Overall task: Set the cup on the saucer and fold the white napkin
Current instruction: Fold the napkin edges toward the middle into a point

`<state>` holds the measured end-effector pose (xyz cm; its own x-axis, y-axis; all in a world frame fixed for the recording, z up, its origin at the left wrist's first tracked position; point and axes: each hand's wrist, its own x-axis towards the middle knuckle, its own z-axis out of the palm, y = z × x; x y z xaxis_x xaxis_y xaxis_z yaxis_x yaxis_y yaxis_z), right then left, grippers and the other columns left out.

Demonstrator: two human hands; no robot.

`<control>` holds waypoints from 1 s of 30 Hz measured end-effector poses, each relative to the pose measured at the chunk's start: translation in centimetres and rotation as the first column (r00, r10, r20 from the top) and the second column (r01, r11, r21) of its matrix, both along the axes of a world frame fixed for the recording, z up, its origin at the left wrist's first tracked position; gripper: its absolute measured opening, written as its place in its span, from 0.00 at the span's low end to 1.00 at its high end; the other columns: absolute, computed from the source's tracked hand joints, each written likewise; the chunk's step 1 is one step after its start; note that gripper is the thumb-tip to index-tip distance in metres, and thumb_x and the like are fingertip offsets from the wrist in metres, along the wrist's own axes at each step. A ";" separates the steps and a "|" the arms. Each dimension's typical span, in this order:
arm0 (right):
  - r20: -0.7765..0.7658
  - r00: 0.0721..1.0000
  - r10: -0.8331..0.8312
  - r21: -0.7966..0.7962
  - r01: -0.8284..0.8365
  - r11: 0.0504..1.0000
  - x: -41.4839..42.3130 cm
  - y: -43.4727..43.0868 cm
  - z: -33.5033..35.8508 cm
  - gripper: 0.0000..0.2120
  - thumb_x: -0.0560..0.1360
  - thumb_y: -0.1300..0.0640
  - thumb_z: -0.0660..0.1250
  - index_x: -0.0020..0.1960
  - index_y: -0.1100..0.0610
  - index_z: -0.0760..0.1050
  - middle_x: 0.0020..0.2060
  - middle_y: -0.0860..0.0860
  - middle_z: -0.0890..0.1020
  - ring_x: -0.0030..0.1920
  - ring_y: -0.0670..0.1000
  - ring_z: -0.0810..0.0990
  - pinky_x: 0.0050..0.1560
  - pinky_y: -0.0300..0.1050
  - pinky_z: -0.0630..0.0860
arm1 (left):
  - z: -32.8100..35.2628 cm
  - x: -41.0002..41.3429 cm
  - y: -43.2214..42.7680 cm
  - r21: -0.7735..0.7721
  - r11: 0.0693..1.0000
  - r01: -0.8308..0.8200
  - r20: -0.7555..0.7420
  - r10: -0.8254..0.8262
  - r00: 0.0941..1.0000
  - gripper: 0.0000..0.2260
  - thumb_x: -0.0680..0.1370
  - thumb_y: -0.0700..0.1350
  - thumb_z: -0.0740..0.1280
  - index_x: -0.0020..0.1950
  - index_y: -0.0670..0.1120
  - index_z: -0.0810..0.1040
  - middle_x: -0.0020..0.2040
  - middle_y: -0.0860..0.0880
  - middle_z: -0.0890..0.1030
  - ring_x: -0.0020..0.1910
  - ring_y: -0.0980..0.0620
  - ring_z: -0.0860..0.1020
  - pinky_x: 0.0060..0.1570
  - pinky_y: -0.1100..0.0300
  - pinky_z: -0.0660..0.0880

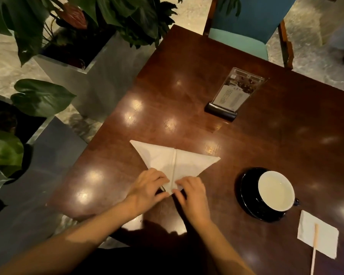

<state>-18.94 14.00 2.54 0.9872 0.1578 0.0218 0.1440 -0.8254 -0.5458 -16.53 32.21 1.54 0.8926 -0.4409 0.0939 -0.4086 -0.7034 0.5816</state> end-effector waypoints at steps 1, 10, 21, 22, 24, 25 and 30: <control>-0.027 1.000 0.005 0.012 -0.005 1.000 -0.4 0.2 -0.5 0.11 0.73 0.49 0.65 0.50 0.54 0.77 0.47 0.48 0.78 0.49 0.49 0.73 0.51 0.45 0.73 | -0.5 -0.5 -0.1 -0.006 1.000 -0.008 -0.003 0.008 1.000 0.17 0.67 0.52 0.72 0.52 0.46 0.80 0.49 0.51 0.80 0.51 0.55 0.71 0.52 0.61 0.67; -0.018 0.998 -0.055 0.029 0.056 0.998 -0.7 0.6 -1.1 0.03 0.73 0.58 0.69 0.45 0.57 0.78 0.44 0.49 0.78 0.47 0.48 0.73 0.48 0.42 0.74 | -1.4 -0.3 -0.7 -0.020 0.999 -0.034 0.045 0.034 0.998 0.12 0.66 0.43 0.74 0.47 0.40 0.81 0.45 0.47 0.80 0.48 0.53 0.70 0.49 0.60 0.69; -0.011 0.998 0.069 -0.027 -0.069 0.997 -1.2 1.4 -1.5 0.15 0.70 0.59 0.72 0.55 0.56 0.74 0.48 0.52 0.78 0.47 0.54 0.77 0.48 0.47 0.77 | -1.7 -1.4 -1.5 -0.072 0.985 -0.157 0.052 0.160 0.986 0.06 0.71 0.40 0.67 0.44 0.41 0.82 0.47 0.49 0.79 0.49 0.53 0.70 0.48 0.62 0.69; 0.001 0.997 0.083 -0.023 -0.083 0.996 -1.0 1.4 -1.4 0.15 0.70 0.59 0.72 0.55 0.55 0.74 0.47 0.52 0.78 0.46 0.54 0.77 0.47 0.48 0.78 | -1.8 -1.6 -1.5 -0.068 0.983 -0.170 0.043 0.173 0.984 0.06 0.72 0.41 0.66 0.45 0.42 0.82 0.49 0.51 0.76 0.50 0.53 0.70 0.48 0.61 0.69; 0.022 0.993 0.113 -0.006 -0.113 0.994 -0.7 1.4 -1.2 0.12 0.72 0.57 0.69 0.55 0.54 0.74 0.45 0.51 0.78 0.44 0.54 0.77 0.45 0.47 0.76 | -2.0 -1.9 -1.3 -0.059 0.983 -0.171 0.037 0.173 0.984 0.09 0.73 0.45 0.63 0.48 0.43 0.80 0.51 0.53 0.73 0.52 0.52 0.70 0.51 0.59 0.68; 0.028 0.991 0.127 0.001 -0.127 0.992 -0.6 1.3 -1.1 0.10 0.74 0.56 0.66 0.55 0.53 0.75 0.44 0.50 0.78 0.43 0.53 0.77 0.44 0.46 0.76 | -2.0 -2.1 -1.2 -0.054 0.984 -0.169 0.035 0.171 0.985 0.10 0.73 0.46 0.63 0.49 0.44 0.80 0.52 0.52 0.74 0.52 0.51 0.70 0.53 0.59 0.68; 0.063 0.982 0.178 -0.068 -0.174 0.982 -0.2 1.2 -1.0 0.13 0.74 0.50 0.59 0.49 0.55 0.78 0.40 0.50 0.79 0.40 0.52 0.78 0.40 0.43 0.76 | -1.7 -2.3 -1.5 -0.061 0.974 -0.218 0.000 0.218 0.976 0.13 0.71 0.42 0.70 0.55 0.44 0.77 0.51 0.48 0.78 0.54 0.53 0.69 0.56 0.61 0.66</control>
<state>-19.14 15.17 1.59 0.9404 0.3322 0.0735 0.3255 -0.8155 -0.4786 -18.87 30.73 -0.21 0.9659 -0.2292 0.1207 -0.2534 -0.7399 0.6232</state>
